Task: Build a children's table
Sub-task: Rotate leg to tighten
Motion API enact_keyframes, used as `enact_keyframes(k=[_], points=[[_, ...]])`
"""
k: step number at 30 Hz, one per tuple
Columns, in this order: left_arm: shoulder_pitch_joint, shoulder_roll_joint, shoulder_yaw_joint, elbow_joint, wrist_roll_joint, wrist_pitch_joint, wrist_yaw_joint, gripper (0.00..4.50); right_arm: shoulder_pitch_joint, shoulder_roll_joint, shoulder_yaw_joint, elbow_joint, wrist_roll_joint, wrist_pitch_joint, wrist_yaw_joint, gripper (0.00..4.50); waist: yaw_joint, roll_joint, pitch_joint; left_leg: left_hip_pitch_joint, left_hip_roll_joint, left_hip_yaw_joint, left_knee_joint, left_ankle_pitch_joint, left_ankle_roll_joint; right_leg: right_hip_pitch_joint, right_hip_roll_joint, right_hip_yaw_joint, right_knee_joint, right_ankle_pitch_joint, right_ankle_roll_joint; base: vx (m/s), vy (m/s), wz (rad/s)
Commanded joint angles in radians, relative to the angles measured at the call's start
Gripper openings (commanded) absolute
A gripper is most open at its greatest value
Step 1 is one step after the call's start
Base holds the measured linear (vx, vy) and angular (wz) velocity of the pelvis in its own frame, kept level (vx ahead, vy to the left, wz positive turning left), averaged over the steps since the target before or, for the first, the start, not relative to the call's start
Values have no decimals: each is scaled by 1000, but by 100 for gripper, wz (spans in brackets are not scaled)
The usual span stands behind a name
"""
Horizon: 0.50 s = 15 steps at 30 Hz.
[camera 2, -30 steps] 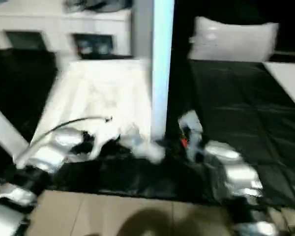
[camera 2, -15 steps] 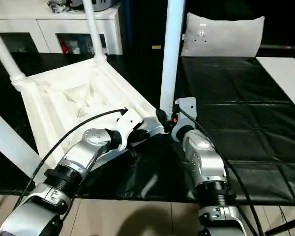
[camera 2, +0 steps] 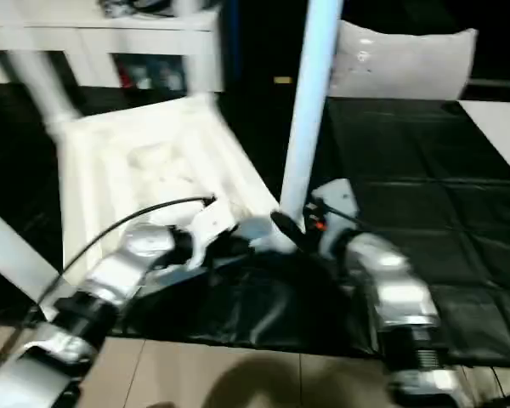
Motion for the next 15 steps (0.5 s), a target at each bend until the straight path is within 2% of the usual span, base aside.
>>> enact_keyframes(k=[1, 3, 7, 8, 11, 13, 15], points=[[11, 26, -49, -30, -9, -56, -112, 0, 5, -48, -1, -7, 34, -26, 99, 419, 1, -12, -58, -4, 32, -1, -62, -117, 79, 64, -74, 43, -70, -128, -215, 0, 0, 0], [8, 59, -73, -17, -8, -103, -188, 0, 23, -94, 34, -23, 51, -77, 237, 419, 9, -12, -59, -6, 33, 2, -58, -116, 94, 64, -73, 42, -68, -111, -221, 0, 0, 0], [1, 86, -90, -11, -19, -136, -275, 0, 39, -135, 79, -45, 71, -83, 382, 419, 20, -11, -58, -5, 38, 3, -59, -114, 105, 61, -74, 40, -67, -121, -225, 0, 0, 0], [-1, 92, -94, -13, -24, -140, -297, 0, 38, -140, 87, -46, 77, -77, 410, 394, 23, -11, -58, -4, 39, 3, -59, -115, 105, 60, -75, 39, -67, -126, -228, 0, 0, 0], [-8, 106, -102, -13, -38, -160, -350, 0, 28, -153, 108, -48, 102, -45, 481, 380, 25, -13, -58, -5, 39, 2, -60, -120, 99, 60, -76, 38, -68, -148, -231, 0, 0, 0], [-10, 111, -106, -13, -43, -167, -366, 0, 25, -158, 116, -49, 108, -30, 502, 352, 28, -12, -58, -4, 40, 1, -60, -124, 96, 58, -76, 38, -68, -159, -229, 0, 0, 0], [-13, 118, -110, -8, -48, -177, -389, 0, 17, -162, 129, -34, 102, -48, 522, 337, 33, -14, -58, -3, 40, 2, -60, -125, 92, 59, -77, 39, -68, -174, -224, 0, 0, 0]])
